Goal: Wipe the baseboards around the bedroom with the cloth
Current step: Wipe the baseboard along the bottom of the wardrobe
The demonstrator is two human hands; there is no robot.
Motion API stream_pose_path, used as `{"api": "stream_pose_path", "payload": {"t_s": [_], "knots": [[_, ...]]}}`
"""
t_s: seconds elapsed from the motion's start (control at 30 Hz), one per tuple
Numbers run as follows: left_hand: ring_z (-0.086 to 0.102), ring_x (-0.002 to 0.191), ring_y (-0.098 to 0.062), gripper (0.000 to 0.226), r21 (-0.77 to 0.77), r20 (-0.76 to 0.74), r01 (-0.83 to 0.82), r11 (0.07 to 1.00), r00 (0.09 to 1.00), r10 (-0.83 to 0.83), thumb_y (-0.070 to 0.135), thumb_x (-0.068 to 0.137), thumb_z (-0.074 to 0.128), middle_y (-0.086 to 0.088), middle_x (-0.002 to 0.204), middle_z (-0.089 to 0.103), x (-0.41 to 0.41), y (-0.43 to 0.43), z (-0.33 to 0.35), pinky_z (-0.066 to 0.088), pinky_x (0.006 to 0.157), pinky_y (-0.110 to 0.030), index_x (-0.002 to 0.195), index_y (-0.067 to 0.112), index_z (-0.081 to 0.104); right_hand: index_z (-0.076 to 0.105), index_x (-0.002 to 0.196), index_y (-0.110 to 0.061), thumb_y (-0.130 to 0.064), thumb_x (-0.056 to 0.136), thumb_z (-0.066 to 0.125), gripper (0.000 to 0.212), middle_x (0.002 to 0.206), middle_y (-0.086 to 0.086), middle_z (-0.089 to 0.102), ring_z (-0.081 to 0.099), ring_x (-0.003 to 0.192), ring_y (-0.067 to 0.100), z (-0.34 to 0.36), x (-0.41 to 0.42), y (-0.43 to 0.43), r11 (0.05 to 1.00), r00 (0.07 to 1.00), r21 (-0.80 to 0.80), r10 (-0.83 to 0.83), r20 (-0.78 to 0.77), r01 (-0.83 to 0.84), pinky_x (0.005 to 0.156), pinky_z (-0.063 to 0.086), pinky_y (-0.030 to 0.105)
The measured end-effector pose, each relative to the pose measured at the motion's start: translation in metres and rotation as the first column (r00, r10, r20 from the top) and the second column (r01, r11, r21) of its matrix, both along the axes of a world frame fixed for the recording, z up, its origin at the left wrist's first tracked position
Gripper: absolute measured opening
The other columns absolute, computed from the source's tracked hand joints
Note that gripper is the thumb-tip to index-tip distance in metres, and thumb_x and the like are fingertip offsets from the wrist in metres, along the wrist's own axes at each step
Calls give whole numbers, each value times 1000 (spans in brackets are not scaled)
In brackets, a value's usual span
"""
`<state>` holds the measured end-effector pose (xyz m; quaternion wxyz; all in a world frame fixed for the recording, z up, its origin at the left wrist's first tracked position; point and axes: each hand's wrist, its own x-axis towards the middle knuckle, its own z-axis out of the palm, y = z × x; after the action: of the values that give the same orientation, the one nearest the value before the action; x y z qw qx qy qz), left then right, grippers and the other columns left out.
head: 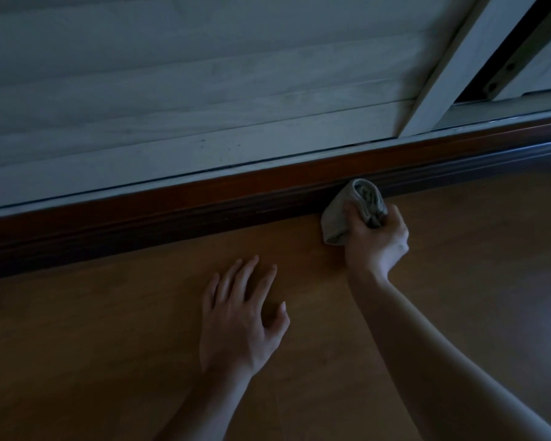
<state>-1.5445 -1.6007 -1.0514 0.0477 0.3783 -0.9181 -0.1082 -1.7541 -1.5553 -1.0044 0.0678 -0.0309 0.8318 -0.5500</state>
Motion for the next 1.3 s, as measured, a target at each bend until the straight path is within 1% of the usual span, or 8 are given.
{"api": "stream_pose_path", "payload": {"t_s": [0.13,0.2,0.3,0.4,0.63,0.83,1.07,1.3], "knots": [[32,148,-19,59,6,-11,-8,1000,1000,8,60,92,43,3,157,41,0,1,1,22,121,-49,144,34,52,63,87,-20,-34,85,79,22,79,-13,62,57,69,-12,-2,22,-7,986,986,42,164,-10,-163,55,40,2],[31,148,-19,59,5,-19,-7,1000,1000,7,60,93,43,3,158,40,1,1,0,22,122,-48,145,34,52,63,86,-18,-35,84,80,24,78,-12,63,56,68,-16,-1,19,-5,989,989,22,145,-13,-145,55,40,3],[30,149,-18,59,11,-22,-12,1000,1000,12,61,92,44,3,158,40,0,1,1,21,122,-48,145,35,51,61,82,-16,-36,84,79,26,77,-11,62,58,66,-7,-1,22,-9,999,999,-11,47,0,-47,54,40,4],[31,148,-18,60,15,-15,-8,1000,1000,8,61,91,44,3,157,41,-1,1,2,18,122,-46,145,36,50,59,80,-21,-38,86,77,25,77,-13,61,58,71,-2,-3,42,-22,998,998,13,59,13,-59,56,38,9],[36,143,-19,60,5,-51,-2,1000,999,2,59,88,50,2,149,49,1,0,2,18,121,-44,144,35,53,71,97,-22,-26,88,77,12,87,-15,67,58,82,-16,-6,59,-26,905,905,-5,425,-23,-425,59,40,0],[36,145,-20,59,31,-59,-21,999,998,23,59,89,48,3,154,45,-3,3,3,15,121,-44,141,32,57,67,118,-23,-30,92,72,27,106,-9,67,60,93,-4,-9,15,2,916,910,22,400,-110,-401,72,43,5],[36,146,-18,60,84,-110,72,994,992,-63,59,92,47,4,158,39,-62,45,5,12,123,-43,146,33,50,62,104,-35,-34,87,77,23,92,-23,64,60,89,-13,10,-28,33,939,936,-55,332,-115,-340,67,48,6],[20,153,-13,62,63,-39,60,996,998,-57,65,98,35,8,165,29,-73,54,4,13,125,-42,152,36,42,68,102,-20,-35,88,76,23,93,-12,64,57,82,-9,9,-66,30,915,897,10,398,-193,-404,67,40,1]]}}
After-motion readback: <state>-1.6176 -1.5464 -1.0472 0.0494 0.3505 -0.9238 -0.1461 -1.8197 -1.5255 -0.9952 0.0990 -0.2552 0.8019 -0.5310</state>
